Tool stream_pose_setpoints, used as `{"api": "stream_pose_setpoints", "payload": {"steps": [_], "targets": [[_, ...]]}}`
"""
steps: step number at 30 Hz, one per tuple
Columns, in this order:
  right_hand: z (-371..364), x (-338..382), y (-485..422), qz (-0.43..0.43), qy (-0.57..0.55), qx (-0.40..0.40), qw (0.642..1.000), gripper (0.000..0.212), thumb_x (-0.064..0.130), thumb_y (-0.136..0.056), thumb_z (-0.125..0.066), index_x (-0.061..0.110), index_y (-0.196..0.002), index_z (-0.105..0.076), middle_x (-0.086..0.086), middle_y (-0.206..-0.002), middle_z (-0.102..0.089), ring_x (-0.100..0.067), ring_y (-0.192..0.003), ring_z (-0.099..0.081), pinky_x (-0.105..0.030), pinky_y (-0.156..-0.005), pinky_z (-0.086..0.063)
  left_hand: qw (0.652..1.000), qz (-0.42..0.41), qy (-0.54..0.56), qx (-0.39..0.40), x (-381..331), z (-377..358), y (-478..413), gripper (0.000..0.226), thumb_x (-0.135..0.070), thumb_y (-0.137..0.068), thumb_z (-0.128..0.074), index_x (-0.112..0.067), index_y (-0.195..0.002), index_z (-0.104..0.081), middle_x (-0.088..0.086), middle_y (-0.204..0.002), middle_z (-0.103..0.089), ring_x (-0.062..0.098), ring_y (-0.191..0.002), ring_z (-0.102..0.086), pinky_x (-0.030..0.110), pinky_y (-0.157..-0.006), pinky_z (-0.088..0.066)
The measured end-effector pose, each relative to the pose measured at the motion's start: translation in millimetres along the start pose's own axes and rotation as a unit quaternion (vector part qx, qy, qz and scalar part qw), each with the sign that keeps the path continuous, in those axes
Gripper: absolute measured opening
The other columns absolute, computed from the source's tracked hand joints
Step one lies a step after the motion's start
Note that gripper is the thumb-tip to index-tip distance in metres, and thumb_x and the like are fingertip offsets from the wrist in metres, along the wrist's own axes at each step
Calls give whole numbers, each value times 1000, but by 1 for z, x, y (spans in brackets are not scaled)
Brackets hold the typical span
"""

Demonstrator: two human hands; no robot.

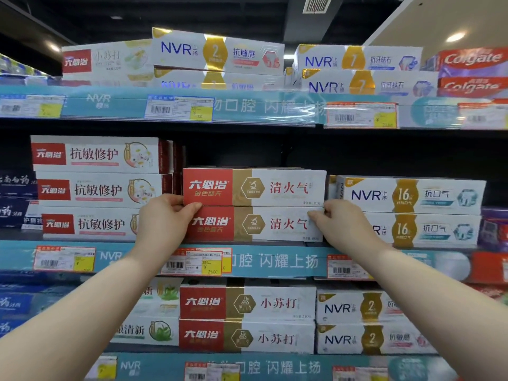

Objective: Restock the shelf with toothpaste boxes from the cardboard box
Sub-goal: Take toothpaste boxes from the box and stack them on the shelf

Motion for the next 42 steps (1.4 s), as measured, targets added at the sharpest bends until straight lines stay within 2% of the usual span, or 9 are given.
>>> {"api": "stream_pose_setpoints", "payload": {"steps": [3,9,13,16,21,25,28,32,42], "targets": [[-1,-1,2,-3,-9,11,1000,24,34,-91,-50,14,-99,-61,1,-93,-62,-9,-72,-52,-18,-52,-37,1000,-8,6,7,-1,-1,2,47,-33,-84,-63,-9,-123,-56,10,-108,-70,22,-93,-64,37,-84,-52],[9,5,16,9,-25,23,999,30,33,-91,-50,19,-116,-58,-2,-117,-65,-19,-101,-60,-32,-80,-50,999,-42,-4,11,-4,5,14,47,-35,-82,-65,-16,-124,-55,5,-122,-63,21,-106,-60,40,-94,-48],[21,6,28,1,4,28,1000,45,39,-89,-50,24,-131,-46,0,-132,-56,-23,-116,-54,-39,-92,-47,998,-41,-35,-27,-7,16,28,58,-35,-80,-67,-16,-130,-46,1,-121,-58,17,-101,-55,34,-83,-46],[32,14,44,54,8,10,998,54,43,-88,-51,28,-138,-39,1,-135,-53,-22,-120,-51,-42,-95,-47,994,-78,-77,-29,-18,21,48,56,-36,-77,-69,-15,-126,-50,4,-112,-56,20,-102,-53,32,-79,-43],[22,43,77,184,-51,49,980,49,35,-86,-58,26,-133,-47,4,-132,-53,-16,-122,-48,-36,-101,-42,987,-46,-148,38,-8,23,95,59,-42,-77,-66,-18,-128,-47,4,-128,-51,18,-114,-48,34,-97,-40],[-22,62,113,250,-96,131,955,47,33,-82,-63,25,-128,-52,11,-116,-48,-8,-112,-46,-22,-93,-33,959,10,-264,100,25,38,141,58,-46,-78,-63,-21,-128,-46,3,-130,-47,20,-123,-43,37,-104,-36],[-69,71,144,260,-114,222,933,51,36,-81,-64,27,-129,-50,14,-119,-42,-6,-112,-42,-20,-95,-29,934,48,-319,155,57,58,180,62,-47,-79,-62,-21,-132,-43,1,-134,-45,18,-125,-42,32,-103,-36],[-124,91,195,286,-92,319,899,59,38,-82,-62,24,-136,-42,0,-142,-39,-15,-132,-34,-26,-107,-24,915,123,-340,181,100,103,236,68,-49,-79,-62,-24,-138,-36,-2,-141,-41,15,-126,-43,31,-103,-37],[-223,169,367,296,-49,482,823,61,44,-84,-57,30,-139,-33,8,-144,-39,-10,-131,-37,-27,-107,-31,879,259,-297,269,206,250,397,59,-48,-79,-63,-26,-131,-45,-3,-123,-58,10,-109,-54,25,-94,-43]]}}
Point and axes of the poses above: each hand's wrist, its own y-axis away from the middle knuckle, its own z-axis out of the back of the hand, x = y × z, the point moved 9 cm from there along -y, towards the middle knuckle
